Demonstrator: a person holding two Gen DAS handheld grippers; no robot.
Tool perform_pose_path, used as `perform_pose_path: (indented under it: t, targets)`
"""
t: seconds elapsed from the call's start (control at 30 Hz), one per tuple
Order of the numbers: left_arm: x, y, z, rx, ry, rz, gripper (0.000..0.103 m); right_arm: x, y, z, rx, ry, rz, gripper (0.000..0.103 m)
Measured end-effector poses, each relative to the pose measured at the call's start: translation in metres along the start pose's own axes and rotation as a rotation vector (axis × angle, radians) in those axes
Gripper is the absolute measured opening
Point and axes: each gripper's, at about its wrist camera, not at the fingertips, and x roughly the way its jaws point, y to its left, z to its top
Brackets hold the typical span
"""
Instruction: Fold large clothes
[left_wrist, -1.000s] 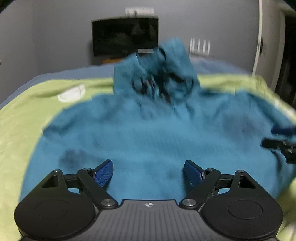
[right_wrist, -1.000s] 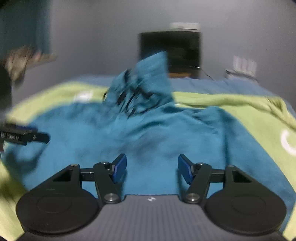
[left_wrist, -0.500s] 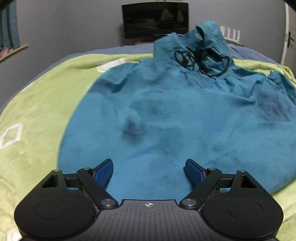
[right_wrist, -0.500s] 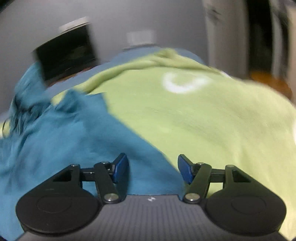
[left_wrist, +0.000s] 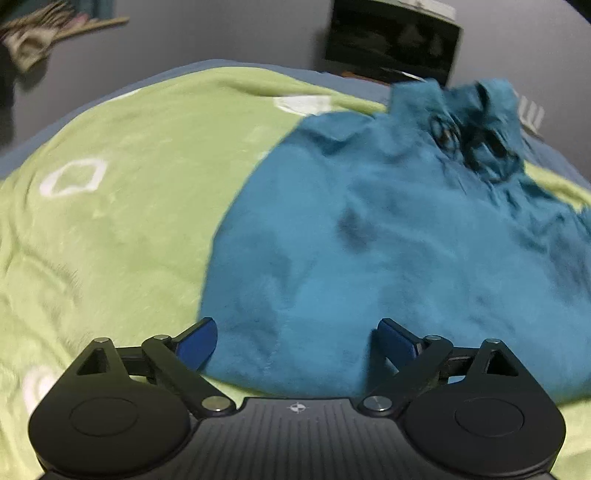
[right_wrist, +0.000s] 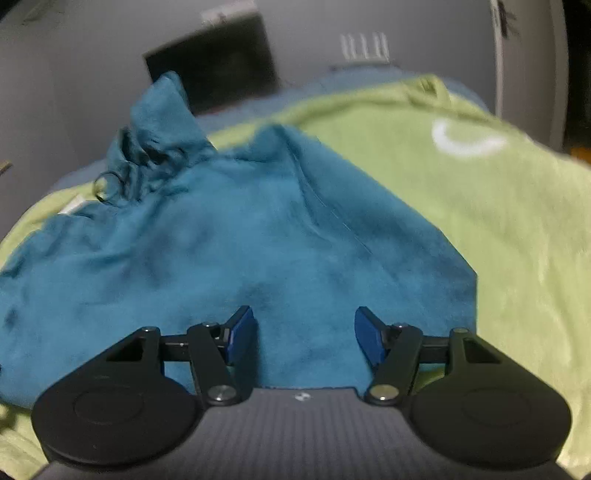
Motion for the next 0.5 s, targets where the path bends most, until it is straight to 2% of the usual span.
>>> perform_pose_path:
  t: [0.17,0.27,0.37,0.5]
  targets:
    - [-0.019,0.024,-0.005,-0.159,0.015,-0.062,0.094,-0.03,-0.031,0.001,0.185,-0.06,-0.032,0.067]
    - [-0.017,0.039,-0.01,-0.274,0.07,-0.108,0.094,-0.03,-0.055,-0.003,0.342,-0.005,-0.061,0.069]
    - [-0.009,0.043,-0.013,-0.289,0.098,-0.136,0.097,-0.021,-0.068,-0.005,0.427,0.056,-0.026,0.073]
    - [0.003,0.038,-0.013,-0.277,0.124,-0.165,0.101,-0.012,-0.072,-0.005,0.46,0.074,0.013,0.077]
